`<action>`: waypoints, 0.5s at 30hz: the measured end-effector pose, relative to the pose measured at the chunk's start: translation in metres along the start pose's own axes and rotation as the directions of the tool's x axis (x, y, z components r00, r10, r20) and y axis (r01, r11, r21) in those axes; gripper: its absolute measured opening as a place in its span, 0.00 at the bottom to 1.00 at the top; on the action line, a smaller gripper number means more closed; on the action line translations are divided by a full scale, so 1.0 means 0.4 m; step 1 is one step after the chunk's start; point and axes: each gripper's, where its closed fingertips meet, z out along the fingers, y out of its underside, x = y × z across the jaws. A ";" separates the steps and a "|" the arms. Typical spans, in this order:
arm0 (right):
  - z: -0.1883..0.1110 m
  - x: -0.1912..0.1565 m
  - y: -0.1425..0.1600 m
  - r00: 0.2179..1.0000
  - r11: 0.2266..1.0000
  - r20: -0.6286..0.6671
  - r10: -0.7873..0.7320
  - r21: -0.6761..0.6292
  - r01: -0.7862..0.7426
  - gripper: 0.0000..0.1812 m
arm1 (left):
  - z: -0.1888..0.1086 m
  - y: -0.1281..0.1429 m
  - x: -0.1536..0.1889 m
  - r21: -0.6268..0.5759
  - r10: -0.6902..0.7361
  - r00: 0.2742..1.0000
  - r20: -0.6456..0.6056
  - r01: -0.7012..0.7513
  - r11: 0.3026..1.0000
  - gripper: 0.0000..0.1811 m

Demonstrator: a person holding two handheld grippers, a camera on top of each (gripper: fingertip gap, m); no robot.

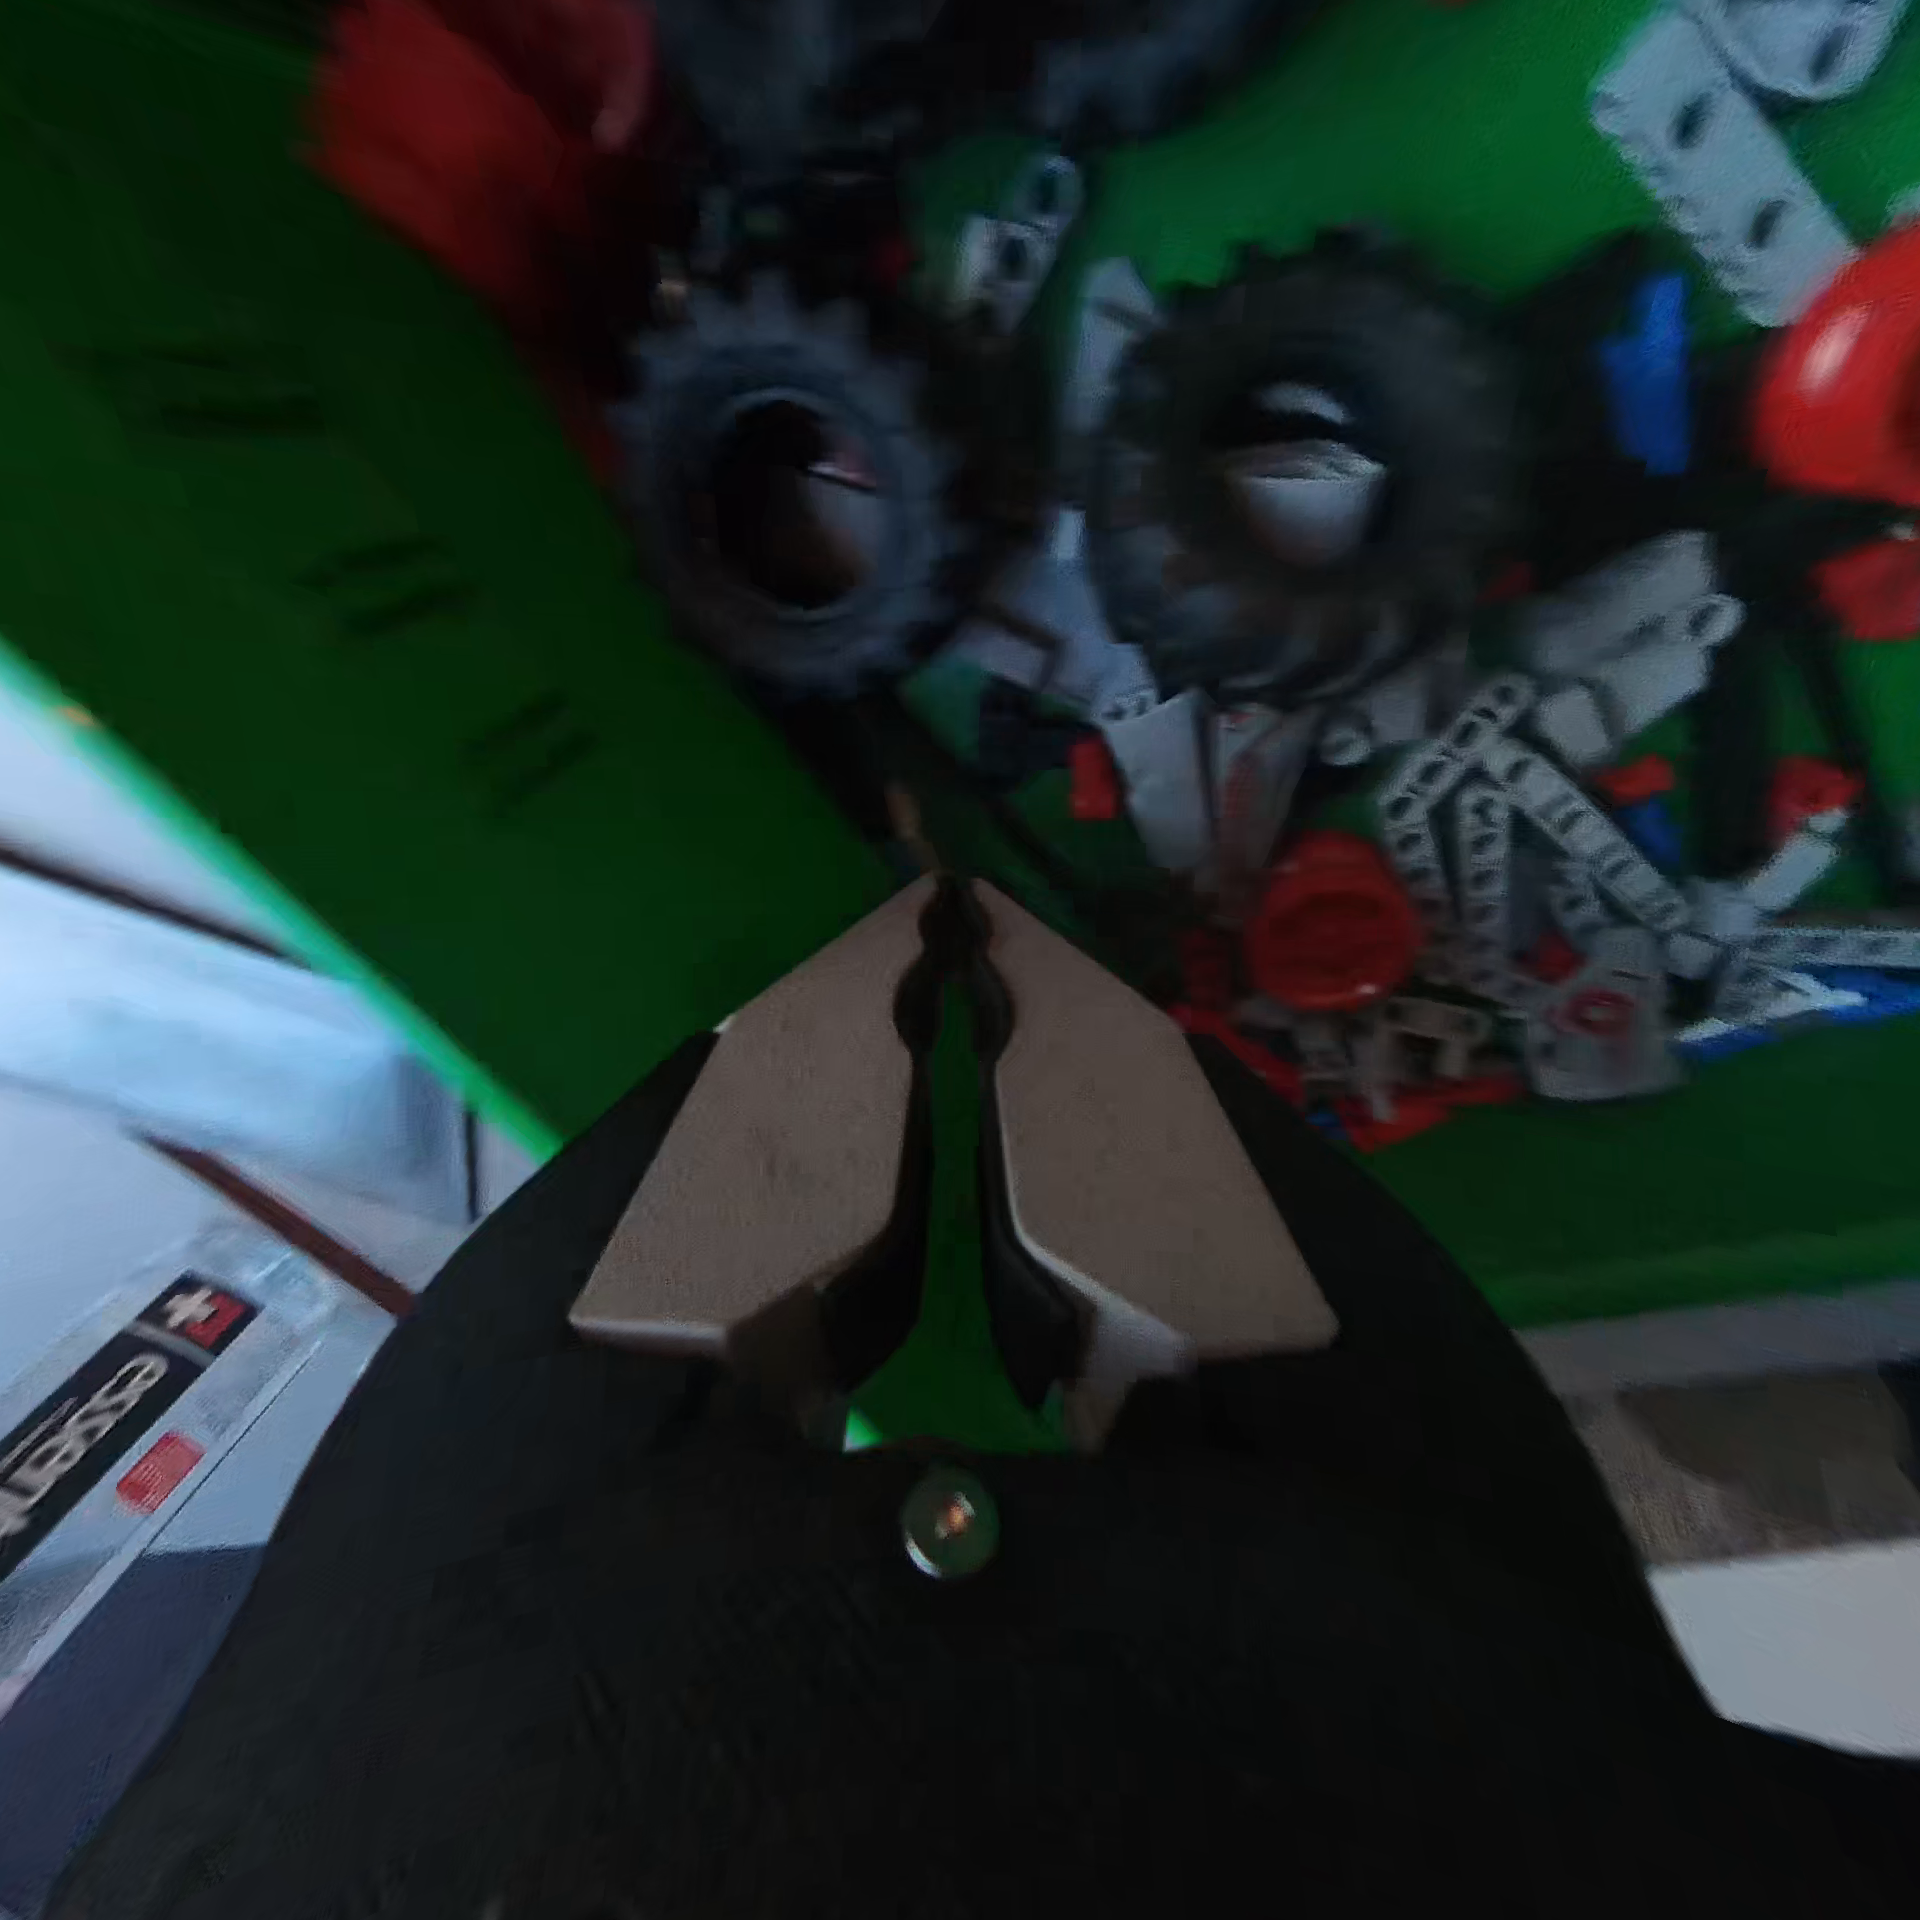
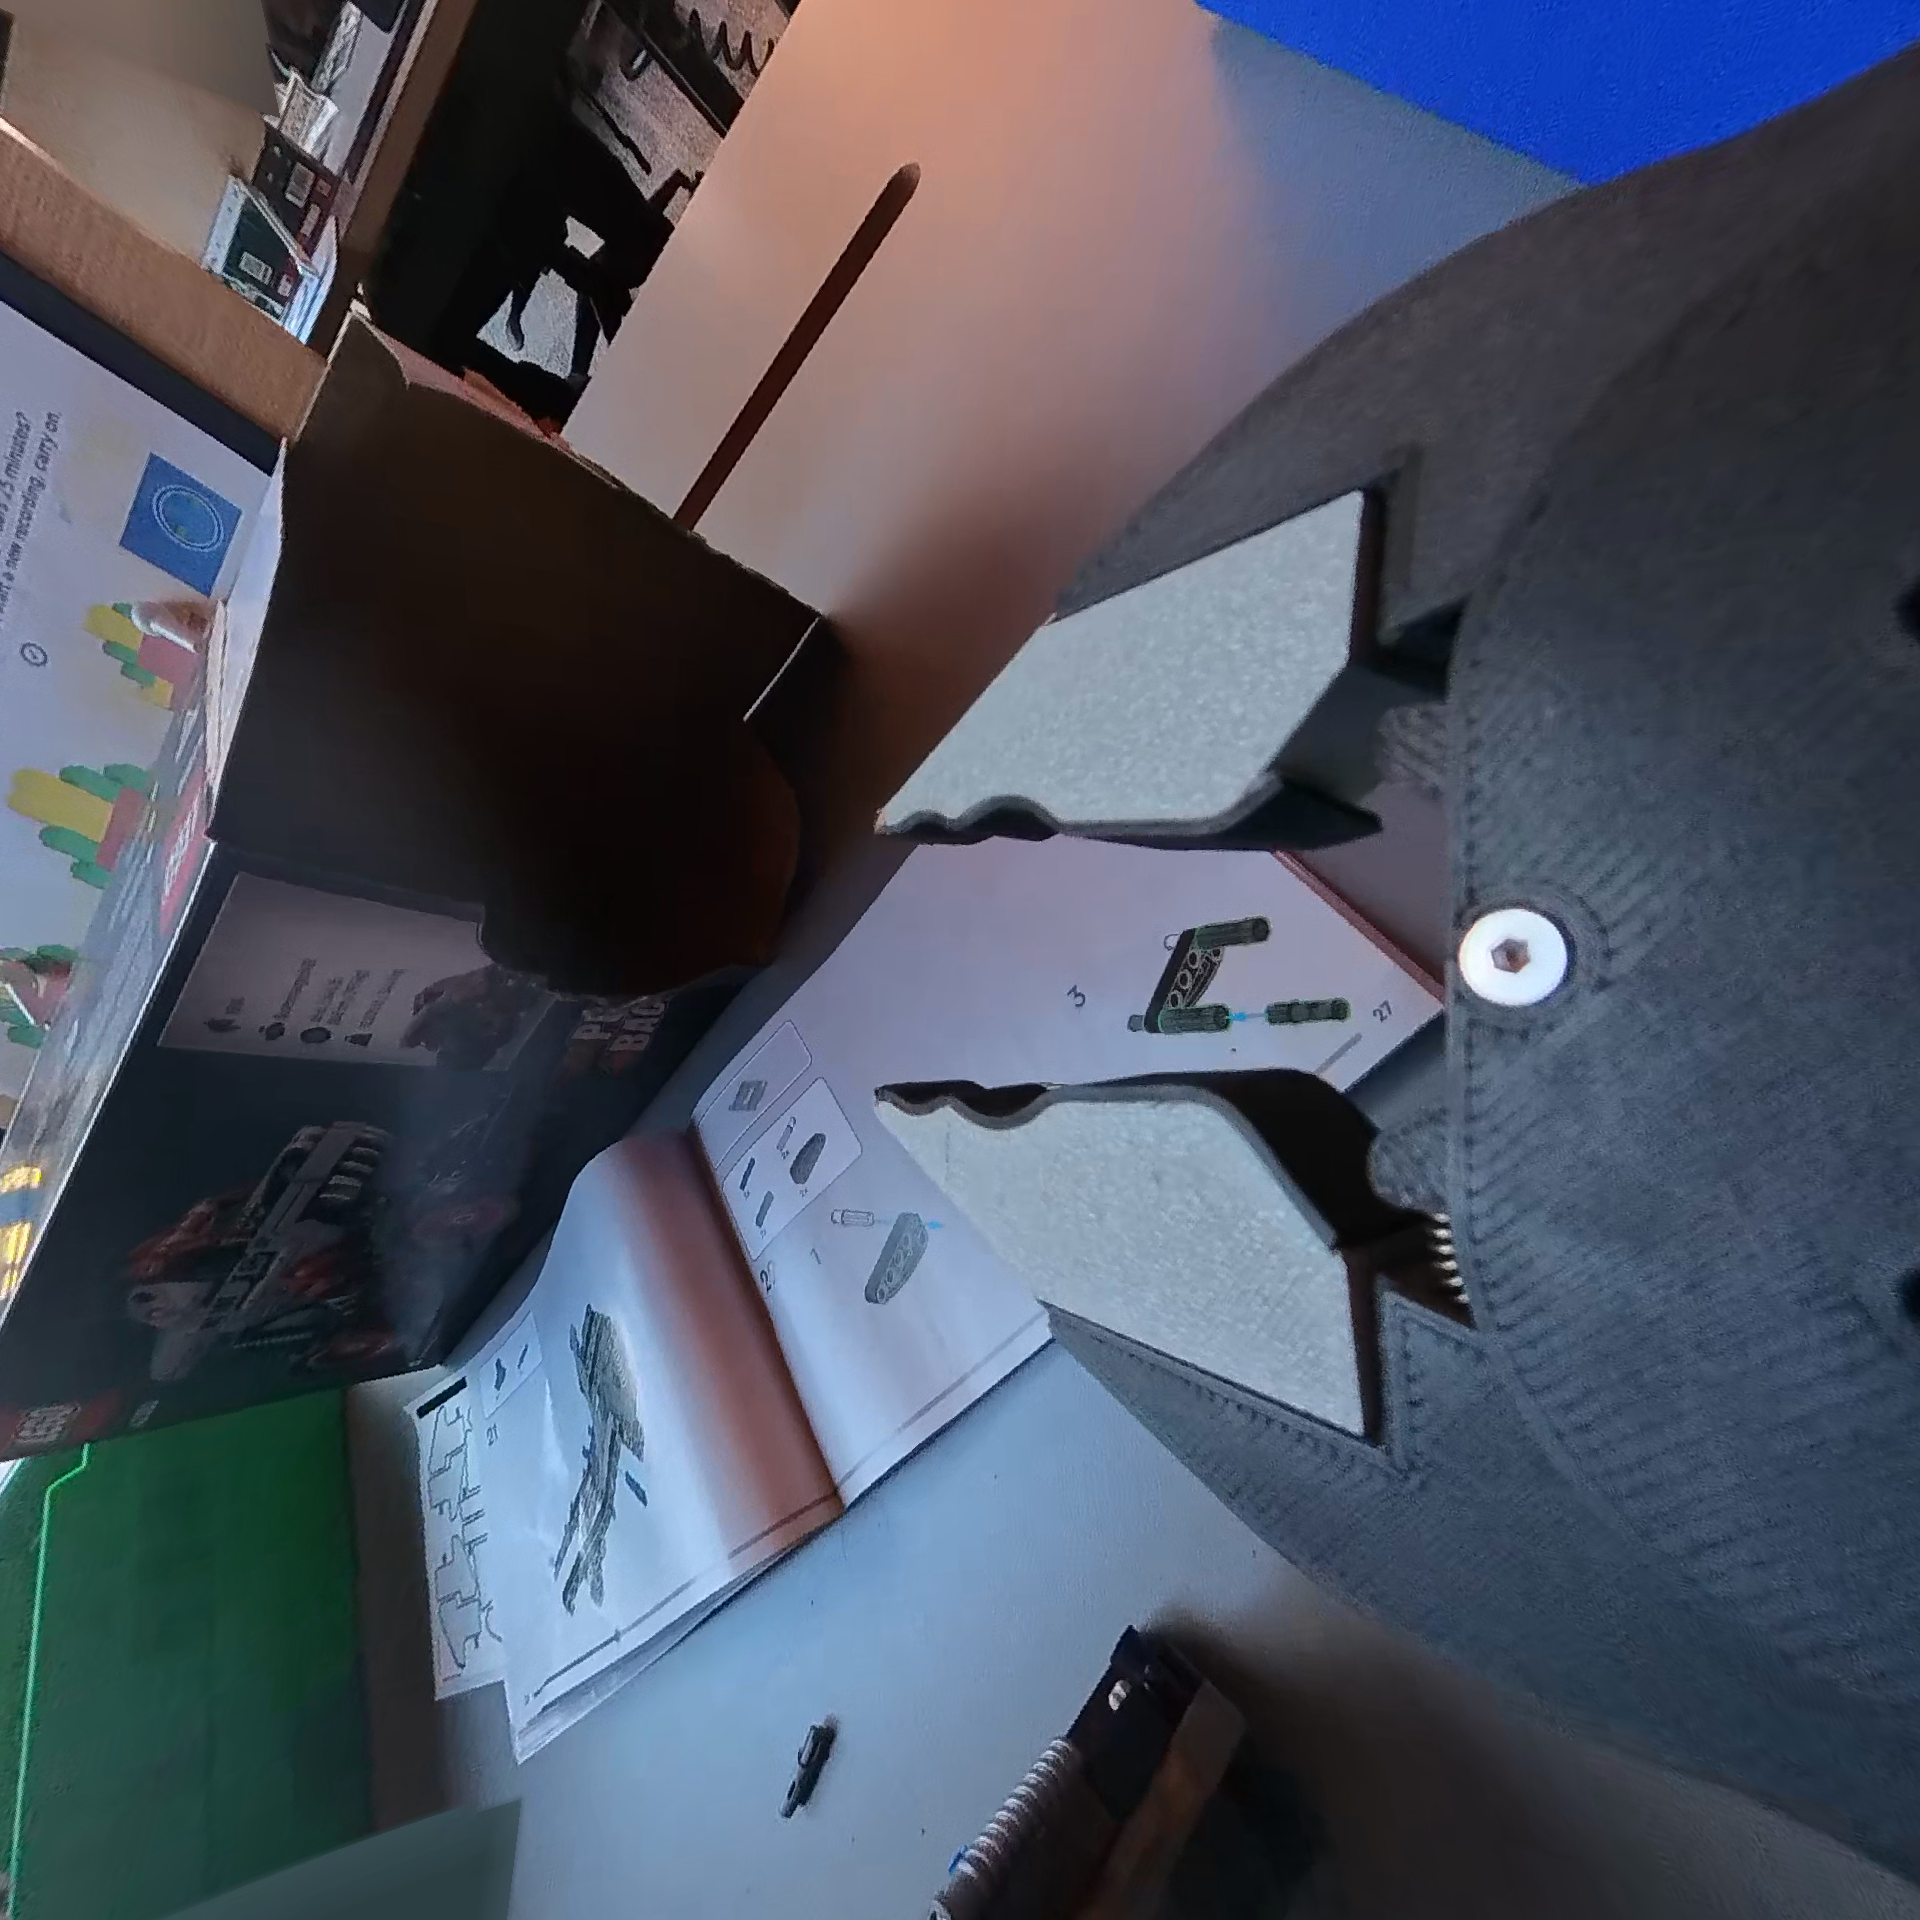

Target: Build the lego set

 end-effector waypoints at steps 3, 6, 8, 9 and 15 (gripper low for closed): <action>-0.001 -0.002 -0.001 1.000 1.000 0.004 0.002 0.003 -0.002 0.24 | -0.022 -0.010 -0.011 0.048 -0.032 0.999 -0.003 0.032 0.998 0.00; -0.003 -0.003 -0.002 1.000 1.000 0.008 0.005 0.006 -0.006 0.23 | -0.013 0.004 -0.017 0.015 -0.019 0.999 0.047 0.018 1.000 0.00; -0.003 -0.004 -0.004 1.000 1.000 0.009 0.006 0.009 -0.006 0.23 | 0.000 0.008 -0.006 -0.001 -0.015 0.999 0.037 0.015 1.000 0.00; -0.004 -0.004 -0.005 1.000 1.000 0.011 0.006 0.011 -0.007 0.23 | 0.007 0.011 -0.003 -0.009 -0.015 0.999 0.037 0.015 1.000 0.00; -0.007 -0.008 -0.008 1.000 1.000 0.014 0.007 0.017 -0.008 0.23 | 0.040 0.000 0.002 -0.023 -0.013 0.999 0.033 0.014 1.000 0.00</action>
